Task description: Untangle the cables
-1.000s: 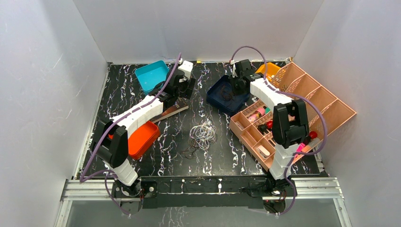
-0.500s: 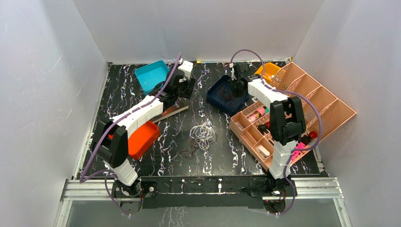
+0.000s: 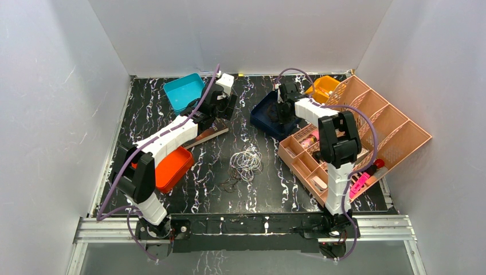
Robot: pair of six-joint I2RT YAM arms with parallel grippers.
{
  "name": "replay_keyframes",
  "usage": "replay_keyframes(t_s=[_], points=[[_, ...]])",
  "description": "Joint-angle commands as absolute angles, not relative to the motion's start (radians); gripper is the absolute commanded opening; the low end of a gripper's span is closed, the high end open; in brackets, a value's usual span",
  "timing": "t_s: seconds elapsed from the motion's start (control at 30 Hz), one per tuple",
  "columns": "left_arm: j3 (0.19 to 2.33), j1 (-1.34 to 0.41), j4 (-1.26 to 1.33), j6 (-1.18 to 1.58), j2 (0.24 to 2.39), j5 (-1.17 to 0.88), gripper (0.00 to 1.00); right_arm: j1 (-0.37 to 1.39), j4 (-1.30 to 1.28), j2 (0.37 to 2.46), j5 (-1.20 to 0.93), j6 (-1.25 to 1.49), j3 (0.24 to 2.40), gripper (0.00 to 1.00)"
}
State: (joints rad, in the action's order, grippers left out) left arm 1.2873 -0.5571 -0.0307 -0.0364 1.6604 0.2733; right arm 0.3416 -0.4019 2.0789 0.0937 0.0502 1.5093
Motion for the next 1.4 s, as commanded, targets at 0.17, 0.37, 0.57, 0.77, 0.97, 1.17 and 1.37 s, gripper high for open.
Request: replay_keyframes(t_s=[0.17, 0.37, 0.57, 0.77, 0.97, 1.17, 1.37], points=[[1.295, -0.550, -0.032, -0.048, 1.606, 0.284, 0.69, 0.340, -0.372, 2.080, 0.077, 0.059, 1.537, 0.06], [1.295, -0.550, -0.033, -0.051, 1.606, 0.285, 0.69, 0.341, -0.373, 2.002, 0.082, 0.057, 1.544, 0.20], [1.295, -0.550, -0.032, -0.050, 1.606, 0.288, 0.69, 0.341, -0.402, 1.931, 0.088, 0.049, 1.577, 0.29], [1.295, -0.547, -0.031, -0.049, 1.603, 0.286, 0.69, 0.341, -0.420, 1.861, 0.104, 0.049, 1.587, 0.43], [1.296, -0.546, -0.034, -0.047, 1.600, 0.284, 0.69, 0.340, -0.425, 1.806, 0.112, 0.053, 1.567, 0.50], [1.299, -0.545, -0.039, -0.038, 1.594, 0.277, 0.70, 0.339, -0.351, 1.679, 0.009, 0.107, 1.457, 0.51], [1.314, -0.557, -0.068, 0.017, 1.579, 0.240, 0.71, 0.339, -0.261, 1.511, -0.153, 0.204, 1.308, 0.51]])
